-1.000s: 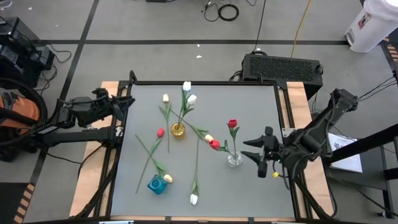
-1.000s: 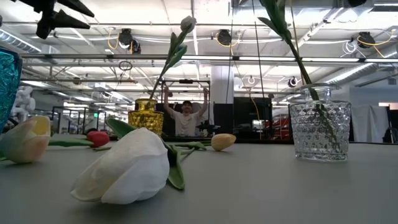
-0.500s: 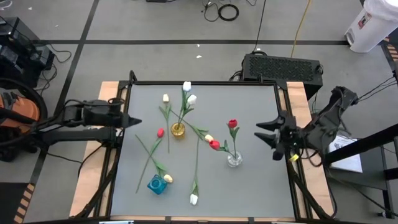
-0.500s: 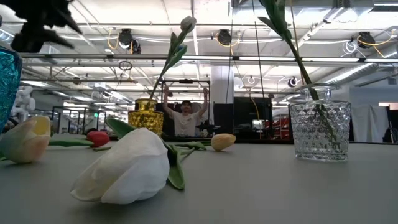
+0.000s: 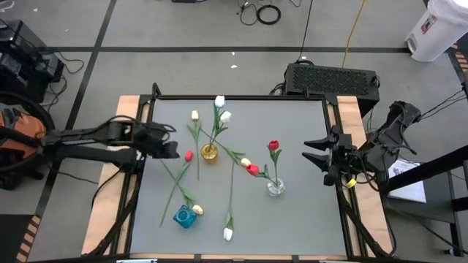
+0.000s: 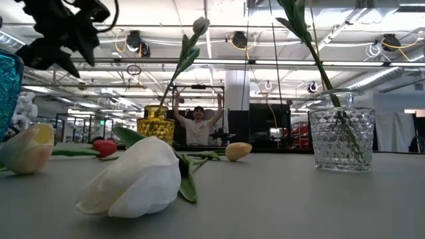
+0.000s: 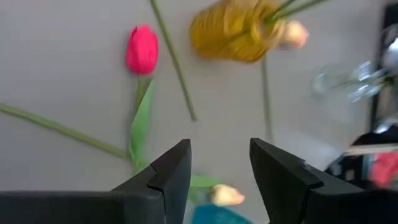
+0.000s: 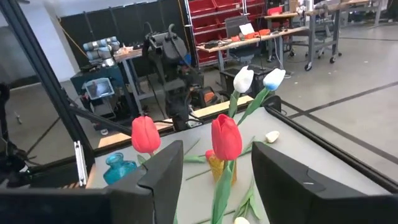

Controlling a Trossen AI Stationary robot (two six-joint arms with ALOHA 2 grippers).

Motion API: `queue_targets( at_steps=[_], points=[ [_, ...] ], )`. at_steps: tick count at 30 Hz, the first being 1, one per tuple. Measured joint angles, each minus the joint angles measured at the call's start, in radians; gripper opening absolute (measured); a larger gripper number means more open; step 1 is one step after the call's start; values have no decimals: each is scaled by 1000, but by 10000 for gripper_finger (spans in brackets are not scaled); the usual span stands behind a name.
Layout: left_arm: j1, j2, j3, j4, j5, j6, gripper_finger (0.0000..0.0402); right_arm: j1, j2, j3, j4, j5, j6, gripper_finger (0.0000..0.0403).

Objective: Sort flowers into vase by color
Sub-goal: Put the red tulip into the transparent vase

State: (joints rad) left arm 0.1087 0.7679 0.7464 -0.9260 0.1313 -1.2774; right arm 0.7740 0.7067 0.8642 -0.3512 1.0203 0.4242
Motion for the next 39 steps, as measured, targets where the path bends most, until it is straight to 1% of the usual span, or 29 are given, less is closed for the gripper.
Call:
queue_targets(
  at_steps=[3, 6, 11, 14, 20, 24, 31, 39],
  points=[
    [-51, 75, 0, -5, -4, -1, 171, 0, 0, 0, -7, 0, -3, 183],
    [-96, 142, 0, -5, -33, -24, 171, 0, 0, 0, -29, -1, 1, 183],
    [-150, 241, 0, -3, -135, -53, 171, 0, 0, 0, -45, -2, 6, 183],
    [-157, 295, 0, -2, -168, -52, 171, 0, 0, 0, -45, -1, 5, 183],
    [-157, 384, 0, 8, -189, -49, 171, 0, 0, 0, -33, -1, 9, 183],
    [-157, 435, 0, 66, -219, 4, 171, 0, 0, 0, -14, 0, 9, 183],
    [-157, 518, 0, 71, -237, 31, 171, 0, 0, 0, -12, 0, 60, 183],
    [-157, 616, 0, 84, -246, 63, 171, 0, 0, 0, -12, 3, 62, 183]
  ],
)
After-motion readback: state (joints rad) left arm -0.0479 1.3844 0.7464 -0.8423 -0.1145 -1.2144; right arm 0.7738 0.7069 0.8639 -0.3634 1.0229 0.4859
